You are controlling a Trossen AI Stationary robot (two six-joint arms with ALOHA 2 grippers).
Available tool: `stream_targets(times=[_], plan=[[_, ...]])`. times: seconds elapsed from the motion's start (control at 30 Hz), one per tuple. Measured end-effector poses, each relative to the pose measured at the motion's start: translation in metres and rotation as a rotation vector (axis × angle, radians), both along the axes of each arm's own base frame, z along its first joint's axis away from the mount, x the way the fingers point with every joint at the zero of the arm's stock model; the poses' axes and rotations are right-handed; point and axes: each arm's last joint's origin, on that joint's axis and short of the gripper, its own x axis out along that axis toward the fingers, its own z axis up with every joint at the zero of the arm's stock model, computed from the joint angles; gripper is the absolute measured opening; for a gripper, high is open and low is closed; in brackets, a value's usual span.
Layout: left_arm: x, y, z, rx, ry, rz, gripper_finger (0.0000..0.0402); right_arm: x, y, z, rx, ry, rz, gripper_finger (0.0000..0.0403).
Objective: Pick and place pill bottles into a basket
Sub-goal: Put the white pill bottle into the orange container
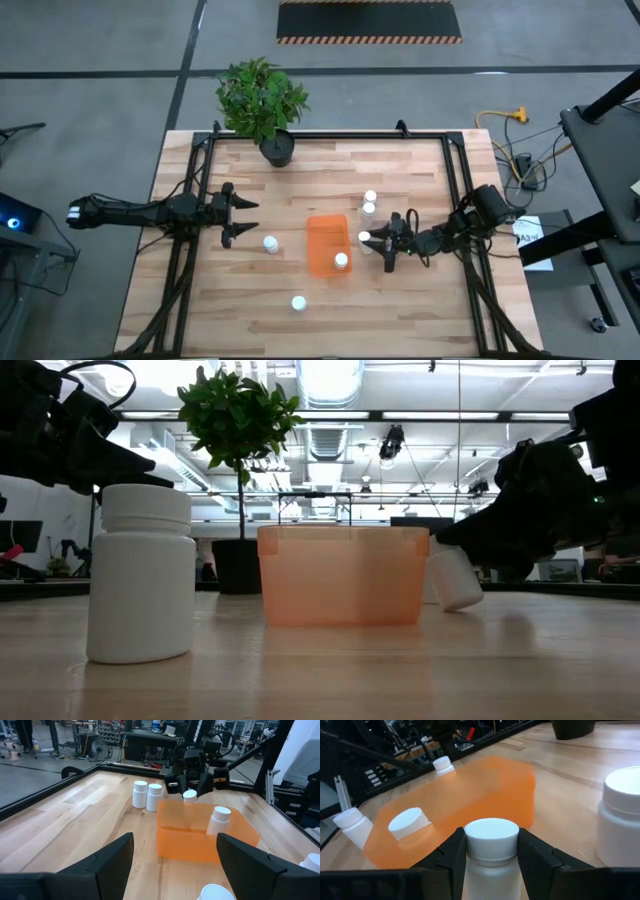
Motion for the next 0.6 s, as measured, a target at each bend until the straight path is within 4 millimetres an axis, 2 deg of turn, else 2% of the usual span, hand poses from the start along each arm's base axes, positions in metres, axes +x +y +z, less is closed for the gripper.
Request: stream_targets(times=[0.6], plan=[[0.0000,0.0000,-0.0002,0.000,0.001,0.000,0.0267,0.0040,0.0042,0.0007,-0.086,0.013,0.113,0.0148]])
